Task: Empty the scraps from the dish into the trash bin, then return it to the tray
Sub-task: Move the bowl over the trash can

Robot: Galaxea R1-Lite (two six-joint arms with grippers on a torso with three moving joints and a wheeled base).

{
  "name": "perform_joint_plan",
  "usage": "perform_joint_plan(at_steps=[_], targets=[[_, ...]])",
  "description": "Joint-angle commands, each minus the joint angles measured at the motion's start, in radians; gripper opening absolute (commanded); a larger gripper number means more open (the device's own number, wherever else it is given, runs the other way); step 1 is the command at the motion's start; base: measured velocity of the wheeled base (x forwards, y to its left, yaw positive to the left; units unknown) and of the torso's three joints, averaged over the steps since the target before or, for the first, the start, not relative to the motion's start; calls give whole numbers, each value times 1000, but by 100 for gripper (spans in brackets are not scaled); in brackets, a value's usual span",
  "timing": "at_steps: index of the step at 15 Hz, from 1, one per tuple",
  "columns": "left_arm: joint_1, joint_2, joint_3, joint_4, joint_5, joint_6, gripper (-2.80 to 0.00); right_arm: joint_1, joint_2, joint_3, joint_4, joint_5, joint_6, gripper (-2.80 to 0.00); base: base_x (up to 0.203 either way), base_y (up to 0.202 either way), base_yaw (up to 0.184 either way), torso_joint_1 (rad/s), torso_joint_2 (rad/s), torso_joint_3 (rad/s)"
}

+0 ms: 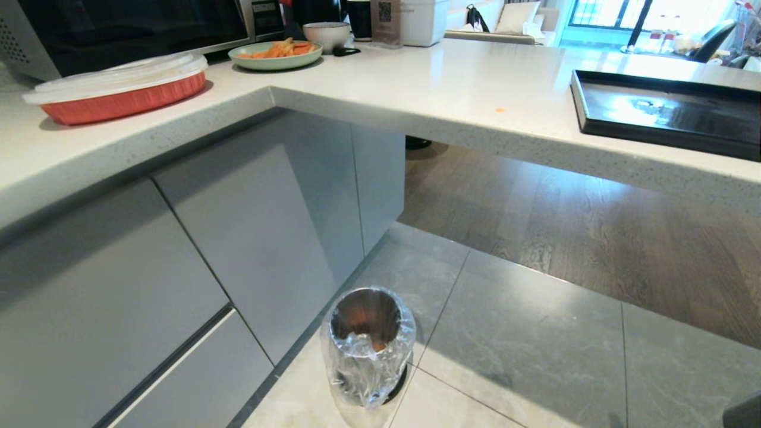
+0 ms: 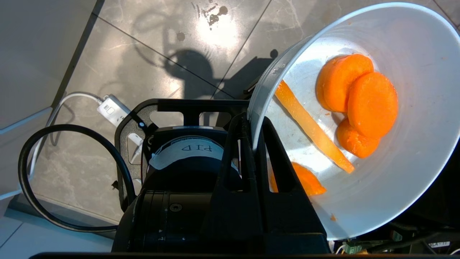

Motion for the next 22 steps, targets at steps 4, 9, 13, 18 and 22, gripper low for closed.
perform_joint_plan(at_steps=[4, 9, 13, 18, 22], targets=[[-19, -1, 3, 6, 1, 2, -280, 0, 0, 0, -1, 0, 0, -280, 0, 0, 0, 0, 0, 0], [-45, -1, 2, 4, 3, 3, -280, 0, 0, 0, -1, 0, 0, -280, 0, 0, 0, 3, 1, -98], [-50, -1, 2, 4, 3, 8, -280, 0, 0, 0, -1, 0, 0, -280, 0, 0, 0, 3, 0, -194], [-55, -3, 2, 4, 1, 29, -280, 0, 0, 0, -1, 0, 0, -280, 0, 0, 0, 4, 2, -197], [-56, -7, -3, 4, 1, 29, -280, 0, 0, 0, -1, 0, 0, -280, 0, 0, 0, 5, 5, -192]])
